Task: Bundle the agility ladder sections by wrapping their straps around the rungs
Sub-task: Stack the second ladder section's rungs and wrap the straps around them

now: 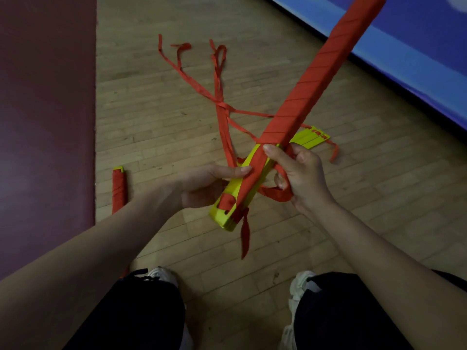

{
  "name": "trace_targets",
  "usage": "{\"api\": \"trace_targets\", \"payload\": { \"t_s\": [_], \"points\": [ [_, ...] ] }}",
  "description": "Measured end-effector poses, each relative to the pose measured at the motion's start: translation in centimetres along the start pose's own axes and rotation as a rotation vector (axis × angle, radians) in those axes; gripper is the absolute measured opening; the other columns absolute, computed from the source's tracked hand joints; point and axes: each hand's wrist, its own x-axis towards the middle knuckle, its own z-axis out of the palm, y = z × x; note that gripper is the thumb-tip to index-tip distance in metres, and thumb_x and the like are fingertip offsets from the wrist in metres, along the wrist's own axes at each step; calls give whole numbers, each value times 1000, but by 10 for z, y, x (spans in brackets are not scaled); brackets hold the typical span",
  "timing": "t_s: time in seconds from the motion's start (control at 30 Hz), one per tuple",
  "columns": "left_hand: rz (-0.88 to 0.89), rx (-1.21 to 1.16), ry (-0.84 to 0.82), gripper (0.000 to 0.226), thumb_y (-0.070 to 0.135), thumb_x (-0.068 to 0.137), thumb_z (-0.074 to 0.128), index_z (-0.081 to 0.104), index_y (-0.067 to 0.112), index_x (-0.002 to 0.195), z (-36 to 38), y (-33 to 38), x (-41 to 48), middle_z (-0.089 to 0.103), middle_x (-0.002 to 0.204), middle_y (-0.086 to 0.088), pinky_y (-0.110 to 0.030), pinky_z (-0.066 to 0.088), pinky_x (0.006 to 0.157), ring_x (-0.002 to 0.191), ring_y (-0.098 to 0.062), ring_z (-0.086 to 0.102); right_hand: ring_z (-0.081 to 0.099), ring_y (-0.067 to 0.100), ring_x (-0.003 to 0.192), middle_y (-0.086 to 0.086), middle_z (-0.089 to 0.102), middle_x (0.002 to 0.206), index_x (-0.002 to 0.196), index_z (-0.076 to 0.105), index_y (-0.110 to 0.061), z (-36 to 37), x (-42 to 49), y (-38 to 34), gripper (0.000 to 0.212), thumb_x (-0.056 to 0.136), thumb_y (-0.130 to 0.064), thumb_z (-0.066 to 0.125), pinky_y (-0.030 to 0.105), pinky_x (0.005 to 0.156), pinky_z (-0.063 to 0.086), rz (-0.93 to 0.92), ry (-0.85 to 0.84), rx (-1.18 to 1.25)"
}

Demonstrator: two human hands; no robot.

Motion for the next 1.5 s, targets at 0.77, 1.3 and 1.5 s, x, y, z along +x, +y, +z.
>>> {"api": "trace_targets", "payload": {
  "t_s": [0.77, 1.3, 1.5],
  "points": [
    [-182, -111, -238, 75, 70, 66, 65, 72, 3, 99, -1, -7, 1, 70, 91, -18, -36, 57, 79, 75, -25, 68, 35, 8, 31, 1, 45, 48, 68, 58, -14, -4, 1, -7, 21, 84, -18, 71, 20, 34, 29, -24, 14, 58],
    [309, 5, -238, 32, 9, 66, 68, 75, 16, 97, 8, -1, -6, 70, 97, 0, -24, 54, 67, 76, -12, 60, 29, 7, 23, -2, 36, 33, 69, 55, -6, -4, -2, -21, 24, 81, -25, 65, 10, 31, 30, -11, -67, 63],
    [316, 74, -212, 42, -4, 73, 57, 61, 8, 113, 5, 2, -14, 69, 93, 2, -22, 54, 66, 76, -9, 62, 40, 2, 30, -8, 53, 43, 73, 57, -10, -11, 3, -19, 14, 79, -19, 65, 14, 34, 32, -8, -192, -95]
  ]
}}
